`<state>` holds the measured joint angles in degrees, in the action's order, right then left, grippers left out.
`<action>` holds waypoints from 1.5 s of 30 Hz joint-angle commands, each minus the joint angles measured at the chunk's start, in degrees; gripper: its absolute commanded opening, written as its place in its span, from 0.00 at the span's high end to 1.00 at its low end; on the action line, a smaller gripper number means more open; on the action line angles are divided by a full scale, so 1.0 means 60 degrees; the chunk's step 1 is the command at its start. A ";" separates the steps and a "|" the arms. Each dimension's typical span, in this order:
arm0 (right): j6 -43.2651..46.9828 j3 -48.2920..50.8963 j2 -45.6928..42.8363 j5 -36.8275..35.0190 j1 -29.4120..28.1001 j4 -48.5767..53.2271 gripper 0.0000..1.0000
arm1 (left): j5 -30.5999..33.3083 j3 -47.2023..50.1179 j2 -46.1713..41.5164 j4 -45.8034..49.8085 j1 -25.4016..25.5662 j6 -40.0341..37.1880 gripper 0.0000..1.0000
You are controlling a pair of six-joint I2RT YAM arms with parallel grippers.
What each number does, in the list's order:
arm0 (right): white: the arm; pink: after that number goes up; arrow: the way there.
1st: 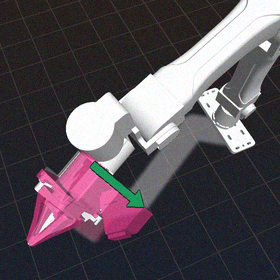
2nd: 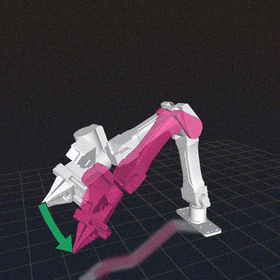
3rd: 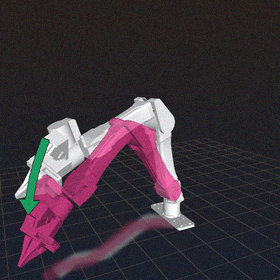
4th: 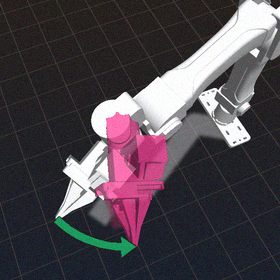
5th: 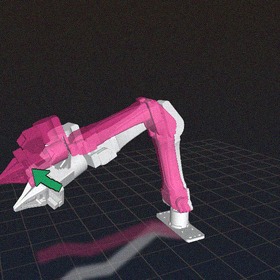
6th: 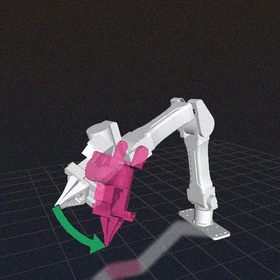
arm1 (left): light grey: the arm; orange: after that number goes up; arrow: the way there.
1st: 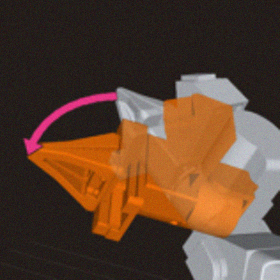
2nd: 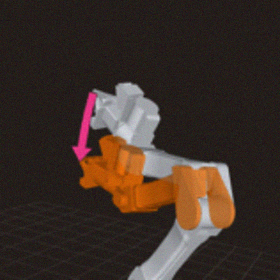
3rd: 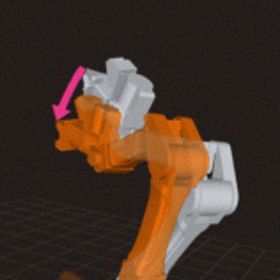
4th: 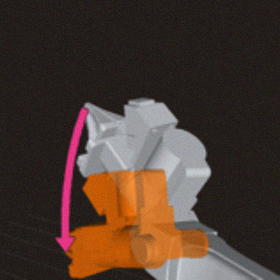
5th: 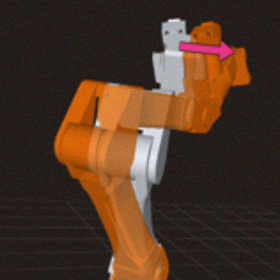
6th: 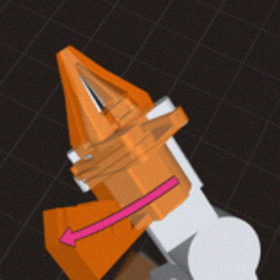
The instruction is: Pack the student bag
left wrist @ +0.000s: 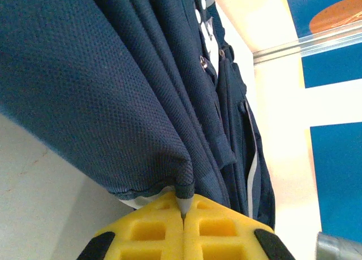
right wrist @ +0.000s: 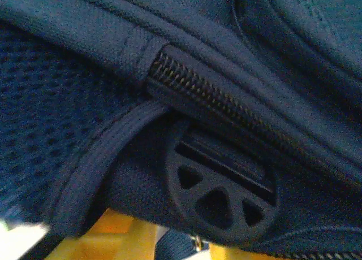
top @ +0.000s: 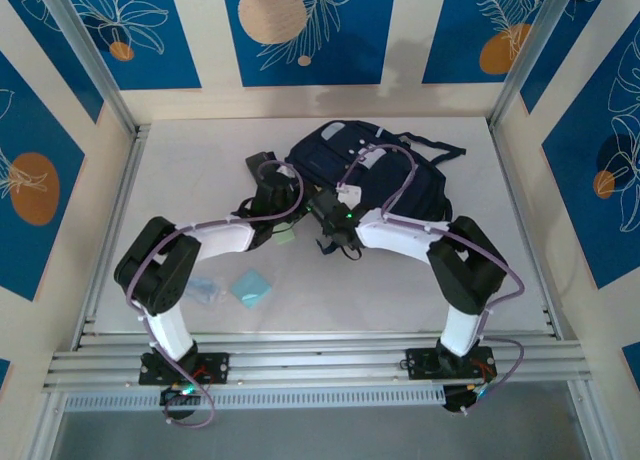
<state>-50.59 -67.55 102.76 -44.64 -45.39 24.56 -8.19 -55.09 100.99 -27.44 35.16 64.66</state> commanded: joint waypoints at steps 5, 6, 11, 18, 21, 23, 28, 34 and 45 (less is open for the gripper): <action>0.0332 -0.0047 -0.0345 -0.0749 0.0071 -0.0007 1.00 | -0.0023 0.0002 -0.0645 -0.0846 0.0159 -0.0122 1.00; 0.0671 0.0154 -0.0620 -0.0171 0.0104 -0.0205 1.00 | 0.0015 -0.0058 -0.0507 -0.0893 0.0083 -0.0179 1.00; 0.1221 0.0482 -0.1438 0.3583 0.0569 0.1076 1.00 | 0.0075 -0.0881 0.0430 -0.1021 -0.0379 -0.0909 1.00; 0.0768 0.2091 -0.2651 0.6657 0.0939 0.2025 1.00 | 0.0008 -0.2503 0.2065 -0.1492 -0.0938 -0.1381 1.00; 0.1034 0.2627 -0.3083 0.7539 0.1439 0.2567 1.00 | 0.0029 -0.3168 0.2528 -0.1290 -0.1123 -0.1520 1.00; 0.1353 0.2885 -0.3408 0.8082 0.1875 0.2933 1.00 | 0.0101 -0.3555 0.2672 -0.0893 -0.1186 -0.1874 1.00; 0.2180 0.2996 -0.4243 0.9020 0.3454 0.3715 1.00 | -0.0179 -0.4305 0.2938 0.0090 -0.1332 -0.2415 1.00; 0.1913 0.2959 -0.4174 1.1423 0.4634 0.1600 1.00 | -0.1486 -0.3739 0.2473 0.0521 -0.1225 -0.1886 0.57; 0.0529 0.1625 -0.2319 1.2913 0.4298 -0.1515 1.00 | -0.2167 -0.0763 0.0280 0.0839 -0.0236 -0.0721 0.19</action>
<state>-44.64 -53.54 87.88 26.89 -18.39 23.22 -19.53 -62.48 105.54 -22.92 31.29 57.52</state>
